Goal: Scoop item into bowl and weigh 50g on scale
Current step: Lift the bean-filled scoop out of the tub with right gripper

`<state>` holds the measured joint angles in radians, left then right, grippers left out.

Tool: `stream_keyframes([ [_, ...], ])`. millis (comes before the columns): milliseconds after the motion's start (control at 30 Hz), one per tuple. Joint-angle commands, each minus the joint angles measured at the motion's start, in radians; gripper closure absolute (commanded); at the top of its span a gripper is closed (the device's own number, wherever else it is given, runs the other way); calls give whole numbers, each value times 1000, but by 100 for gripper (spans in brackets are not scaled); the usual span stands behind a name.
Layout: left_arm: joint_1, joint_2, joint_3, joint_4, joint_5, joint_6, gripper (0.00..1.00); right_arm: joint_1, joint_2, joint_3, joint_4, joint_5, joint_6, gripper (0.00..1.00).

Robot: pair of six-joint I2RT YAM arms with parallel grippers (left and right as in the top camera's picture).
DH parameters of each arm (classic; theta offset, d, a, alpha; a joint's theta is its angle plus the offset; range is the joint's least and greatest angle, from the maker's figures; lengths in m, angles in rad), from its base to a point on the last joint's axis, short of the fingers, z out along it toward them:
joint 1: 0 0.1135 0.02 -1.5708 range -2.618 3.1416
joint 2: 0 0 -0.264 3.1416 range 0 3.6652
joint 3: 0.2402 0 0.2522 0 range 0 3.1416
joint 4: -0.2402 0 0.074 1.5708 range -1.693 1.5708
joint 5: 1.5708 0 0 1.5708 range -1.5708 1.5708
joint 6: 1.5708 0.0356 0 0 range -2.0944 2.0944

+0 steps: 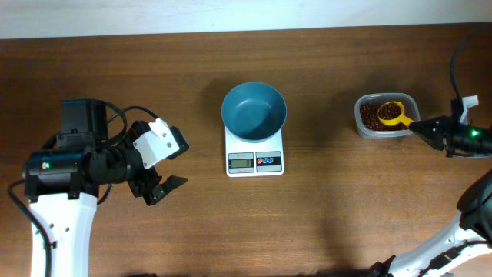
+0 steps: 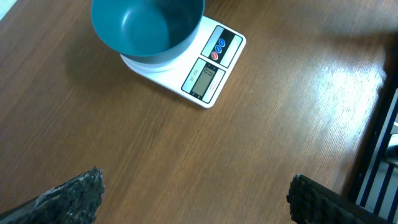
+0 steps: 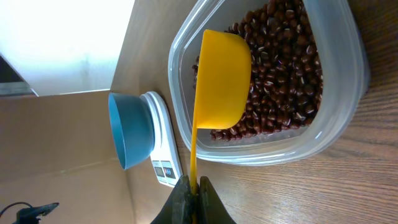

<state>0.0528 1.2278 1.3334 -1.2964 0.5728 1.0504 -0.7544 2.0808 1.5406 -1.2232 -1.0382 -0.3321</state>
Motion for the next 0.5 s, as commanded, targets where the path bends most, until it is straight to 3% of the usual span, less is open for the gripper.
stream_keyframes([
  [0, 4, -3, 13, -2, 22, -13, 1, -26, 5, -5, -18, -59, -62, 96],
  [467, 4, -3, 13, -2, 22, -13, 1, -46, 6, -6, -96, -123, -151, 96],
])
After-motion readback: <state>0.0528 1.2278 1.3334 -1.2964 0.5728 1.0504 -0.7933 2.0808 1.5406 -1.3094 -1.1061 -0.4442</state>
